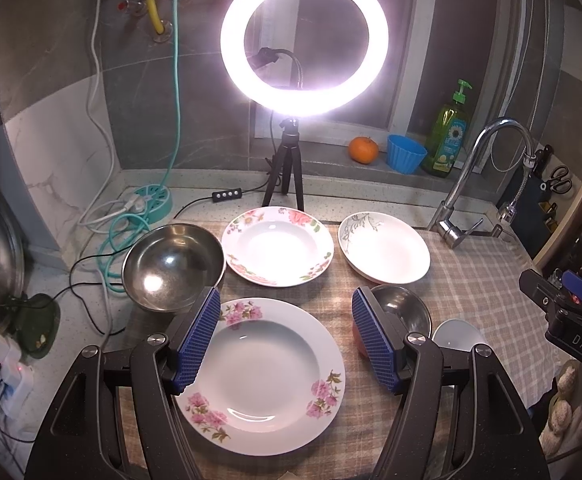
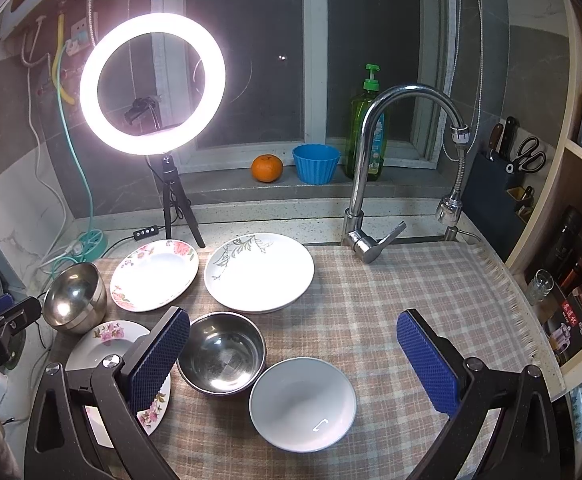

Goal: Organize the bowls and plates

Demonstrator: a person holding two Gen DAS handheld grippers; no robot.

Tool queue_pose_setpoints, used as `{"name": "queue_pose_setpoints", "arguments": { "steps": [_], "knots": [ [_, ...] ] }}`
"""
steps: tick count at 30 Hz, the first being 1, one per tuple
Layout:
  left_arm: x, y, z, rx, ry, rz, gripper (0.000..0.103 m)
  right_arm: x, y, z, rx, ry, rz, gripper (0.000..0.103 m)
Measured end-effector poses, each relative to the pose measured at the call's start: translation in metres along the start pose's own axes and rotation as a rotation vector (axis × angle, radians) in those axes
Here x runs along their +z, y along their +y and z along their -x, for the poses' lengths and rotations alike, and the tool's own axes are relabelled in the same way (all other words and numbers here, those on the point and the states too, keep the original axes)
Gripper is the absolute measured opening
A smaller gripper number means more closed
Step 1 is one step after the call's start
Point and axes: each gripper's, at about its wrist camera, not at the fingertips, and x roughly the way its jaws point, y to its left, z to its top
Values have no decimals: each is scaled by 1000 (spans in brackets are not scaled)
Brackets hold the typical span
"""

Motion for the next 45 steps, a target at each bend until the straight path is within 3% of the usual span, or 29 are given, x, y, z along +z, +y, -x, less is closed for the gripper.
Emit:
{"name": "queue_pose_setpoints", "arguments": {
  "steps": [26, 45],
  "knots": [
    [-8, 9, -11, 8, 30, 13, 68, -5, 10, -14, 14, 38, 17, 102],
    [-31, 51, -27, 42, 121, 69, 68, -30, 52, -43, 176, 159, 54, 102]
  ]
}}
